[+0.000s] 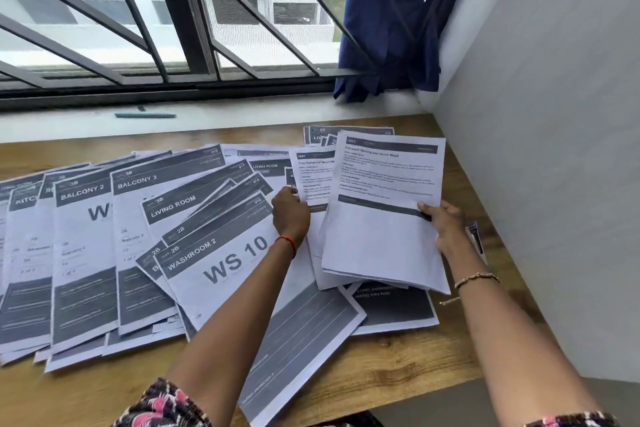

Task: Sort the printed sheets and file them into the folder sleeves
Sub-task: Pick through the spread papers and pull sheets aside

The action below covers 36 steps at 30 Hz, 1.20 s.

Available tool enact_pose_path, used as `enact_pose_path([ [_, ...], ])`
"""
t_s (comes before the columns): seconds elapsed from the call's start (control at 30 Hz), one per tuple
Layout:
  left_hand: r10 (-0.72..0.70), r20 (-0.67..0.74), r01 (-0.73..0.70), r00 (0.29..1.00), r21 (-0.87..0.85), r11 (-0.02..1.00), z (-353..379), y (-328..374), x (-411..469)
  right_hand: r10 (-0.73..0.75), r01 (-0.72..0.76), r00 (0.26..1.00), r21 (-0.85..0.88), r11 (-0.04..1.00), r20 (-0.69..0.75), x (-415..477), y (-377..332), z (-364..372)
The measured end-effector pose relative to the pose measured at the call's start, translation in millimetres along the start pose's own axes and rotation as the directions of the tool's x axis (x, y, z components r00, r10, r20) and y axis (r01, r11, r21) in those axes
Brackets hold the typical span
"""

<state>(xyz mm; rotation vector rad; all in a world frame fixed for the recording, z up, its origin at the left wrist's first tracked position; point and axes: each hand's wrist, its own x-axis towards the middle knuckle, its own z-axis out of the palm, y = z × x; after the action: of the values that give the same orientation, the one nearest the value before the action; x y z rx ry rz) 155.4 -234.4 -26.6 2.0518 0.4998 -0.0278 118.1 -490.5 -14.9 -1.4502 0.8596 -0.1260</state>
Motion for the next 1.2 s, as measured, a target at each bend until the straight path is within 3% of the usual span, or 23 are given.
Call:
enact_pose_path([
  [0.33,0.183,-0.022,-0.185,0.983,-0.151,0.971,2,5,1,0.004,-0.005,0.998,0.018,1.0,0.057,-3,-3,8],
  [0.47,0.193,0.068,-0.161,0.979,-0.327,0.931,1,10,-6,0.009,-0.013,0.996,0.051,0.999,0.087,0,-2,9],
  [0.6,0.199,0.268,-0.029,0.943,-0.528,0.849,3,13,-11,-0.015,0.007,0.992,0.061,0.998,0.124,-2,-2,10],
  [0.73,0.276,0.336,-0.086,0.901,-0.484,0.871,4,15,-14,-0.048,0.044,0.99,0.033,0.999,0.135,-2,-4,14],
  [1.03,0.406,0.203,-0.326,0.891,-0.338,0.883,-3,33,-23,-0.117,0.125,0.975,-0.029,0.992,0.189,-7,-5,36],
  [1.2,0.361,0.188,-0.284,0.913,-0.343,0.896,-16,28,-12,-0.153,0.169,0.967,-0.063,0.984,0.206,-8,-6,54],
])
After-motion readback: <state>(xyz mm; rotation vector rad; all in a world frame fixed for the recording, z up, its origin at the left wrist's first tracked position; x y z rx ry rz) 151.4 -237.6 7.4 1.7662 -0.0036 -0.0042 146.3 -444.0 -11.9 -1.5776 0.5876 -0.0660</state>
